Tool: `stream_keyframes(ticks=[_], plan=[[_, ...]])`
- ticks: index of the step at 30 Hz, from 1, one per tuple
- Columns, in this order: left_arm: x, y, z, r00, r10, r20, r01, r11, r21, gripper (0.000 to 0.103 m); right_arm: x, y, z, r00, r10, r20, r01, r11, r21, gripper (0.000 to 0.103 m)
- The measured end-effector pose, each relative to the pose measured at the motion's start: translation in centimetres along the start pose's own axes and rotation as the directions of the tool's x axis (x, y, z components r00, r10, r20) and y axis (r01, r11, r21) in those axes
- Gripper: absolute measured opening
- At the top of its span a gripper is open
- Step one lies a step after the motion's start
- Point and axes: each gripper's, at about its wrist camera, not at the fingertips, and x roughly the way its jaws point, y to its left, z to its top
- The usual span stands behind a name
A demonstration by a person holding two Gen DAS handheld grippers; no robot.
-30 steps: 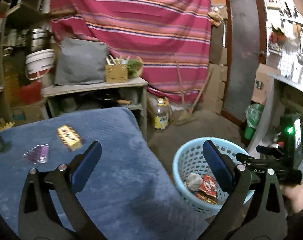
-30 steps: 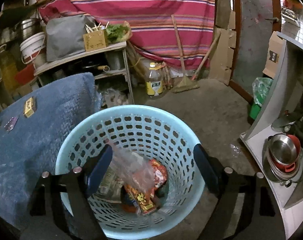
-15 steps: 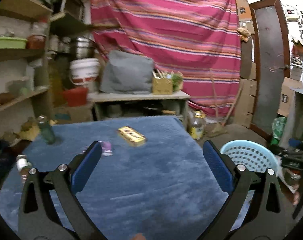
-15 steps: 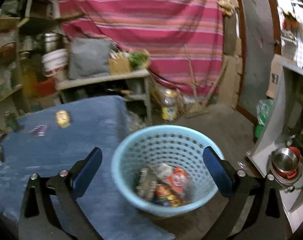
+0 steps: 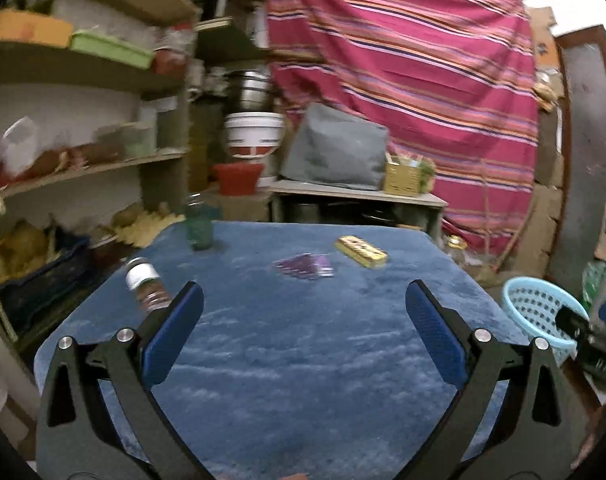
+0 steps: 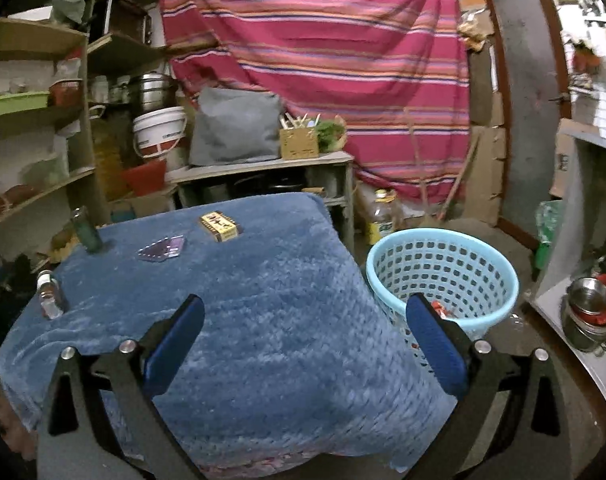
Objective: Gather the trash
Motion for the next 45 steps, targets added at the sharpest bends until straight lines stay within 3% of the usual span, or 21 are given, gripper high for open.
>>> stream_keyframes(ticks=[7,11,16,45], plan=[[-0.7,3.2,-0.1,0.998,0.062,0.003,-0.062,0.998,-0.013,0.098,-0.7,2.7,-1.5,0.997,0.06,-0.039,-0.062,0.997,-0.048,0.098],[-0.7,3.9,-0.4,0.997,0.078,0.002,-0.078,0.997,-0.003,0.098,-0.9,4.1,-1.6,0.999,0.037,-0.016,-0.038,0.996,-0.086,0.098],[-0.4,3.7,-0.8,0.998,0.054,-0.029,-0.053,0.998,0.029,0.098,-0.8,5.0,-1.6,0.999,0.039,-0.01,-0.04,0.995,-0.096,0.098],[-1.1,3.3,-1.7,0.999,0.029,0.017,-0.03,0.998,0.054,0.098,-1.9,7.9,-1.7,0.997,0.025,0.072,-0.013,0.985,-0.172,0.098]])
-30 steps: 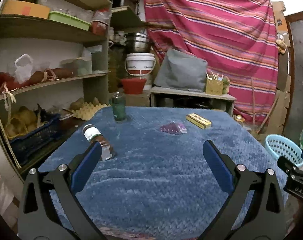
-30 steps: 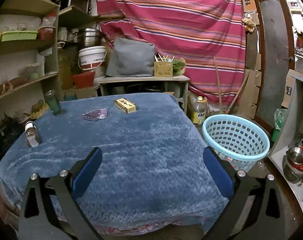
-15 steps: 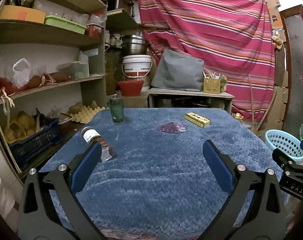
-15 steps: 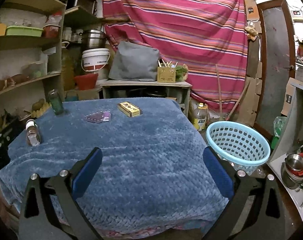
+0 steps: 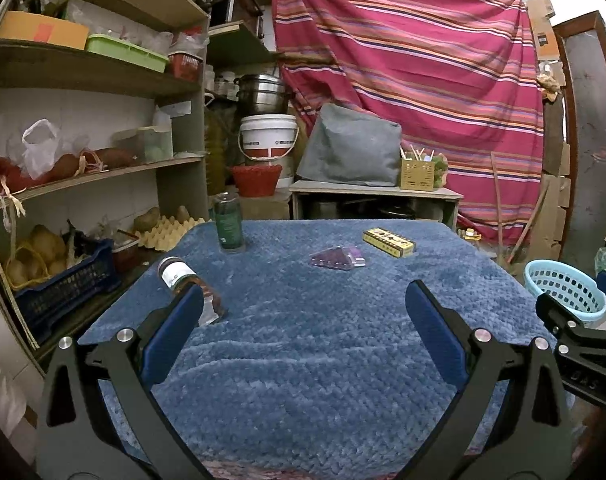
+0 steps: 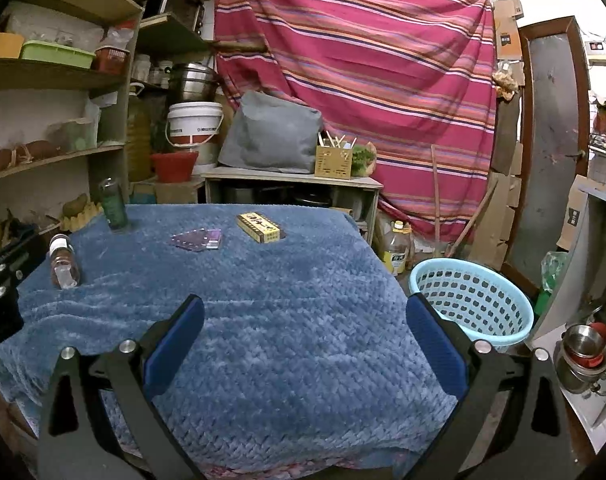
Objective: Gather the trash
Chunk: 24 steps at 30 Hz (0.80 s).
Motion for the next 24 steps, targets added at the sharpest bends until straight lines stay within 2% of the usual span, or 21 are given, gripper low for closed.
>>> stream_keyframes(ticks=[24], plan=[[0.07,0.37,0.07,1.0,-0.002,0.017,0.002,1.0,0.0,0.098,-0.18,-0.39,0.24,1.0,-0.007,0.012,0.007,1.0,0.007,0.098]])
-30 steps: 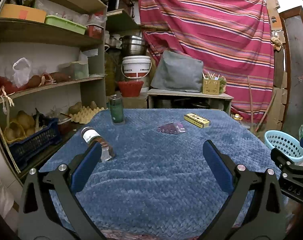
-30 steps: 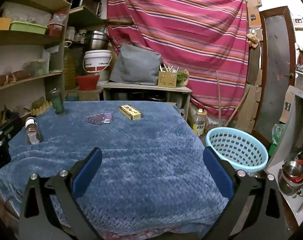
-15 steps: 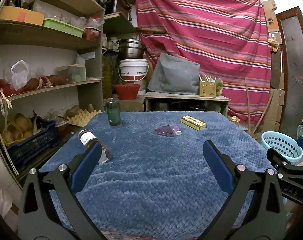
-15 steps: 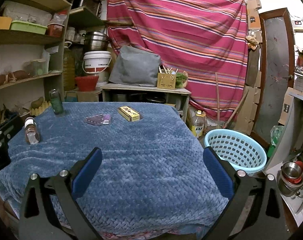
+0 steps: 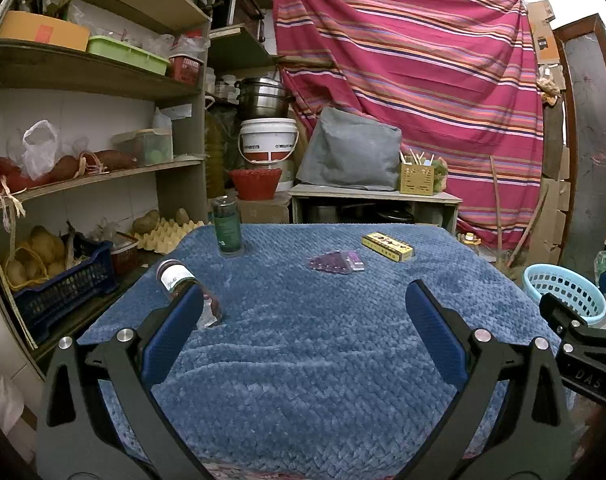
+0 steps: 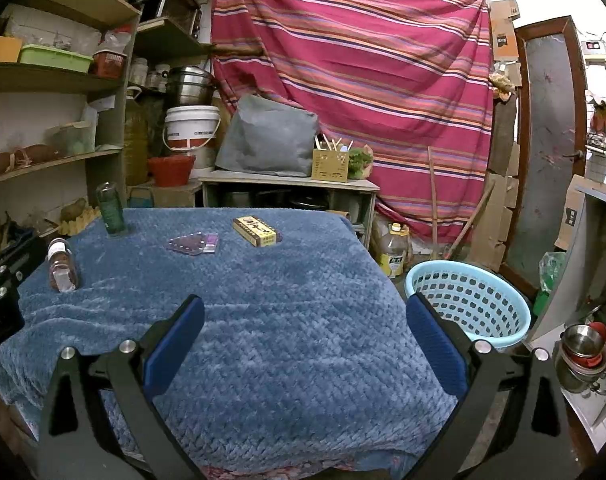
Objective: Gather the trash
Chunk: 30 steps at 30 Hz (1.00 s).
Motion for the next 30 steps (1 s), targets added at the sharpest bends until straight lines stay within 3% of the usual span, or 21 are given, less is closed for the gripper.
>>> stream_keyframes(ticks=[30], plan=[[-0.2,-0.55,-0.06,1.0,0.004,0.003,-0.004,1.0,-0.001,0.098,0.19,-0.11,-0.14,1.0,-0.005,0.003,0.005,1.0,0.0,0.098]])
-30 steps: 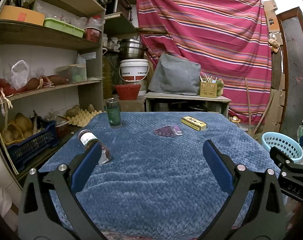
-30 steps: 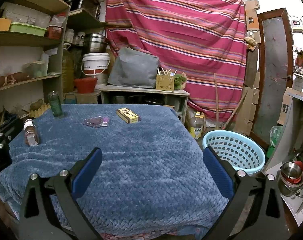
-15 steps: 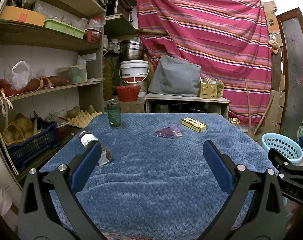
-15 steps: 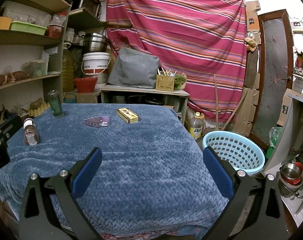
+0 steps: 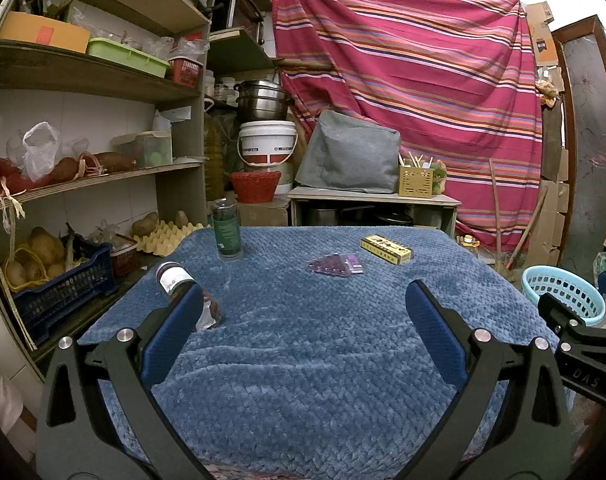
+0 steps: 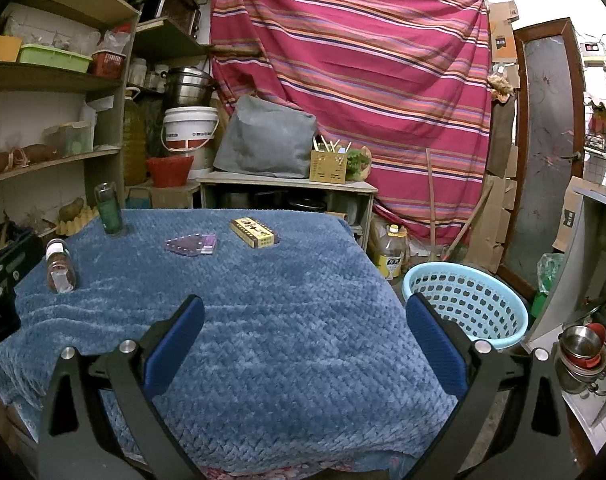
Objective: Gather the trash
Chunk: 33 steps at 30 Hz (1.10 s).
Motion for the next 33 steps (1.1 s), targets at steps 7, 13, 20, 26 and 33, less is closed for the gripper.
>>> stream_keyframes(ticks=[7,13,20,26,33], plan=[[0.05,-0.08,-0.01,1.0,0.001,0.001,-0.001,1.0,-0.002,0.098,-0.06,0.05,-0.03,1.0,-0.003,0.001,0.003,1.0,-0.001,0.098],[0.05,-0.02,-0.02,1.0,-0.001,0.002,0.001,1.0,-0.003,0.098,-0.12,0.0,-0.03,1.0,-0.005,0.001,0.005,1.0,-0.003,0.098],[0.09,-0.02,-0.06,1.0,-0.001,0.0,0.001,1.0,-0.001,0.098,-0.11,0.08,-0.03,1.0,-0.006,0.002,0.006,1.0,0.0,0.098],[0.0,-0.02,-0.07,1.0,0.001,0.002,-0.001,1.0,-0.003,0.098,-0.09,0.06,0.02,1.0,-0.002,0.001,0.002,1.0,0.006,0.098],[-0.22,-0.38,0.08,1.0,0.005,0.005,-0.005,1.0,0.007,0.098,-0.06,0.0,0.1,1.0,-0.003,0.007,0.003,1.0,0.007,0.098]])
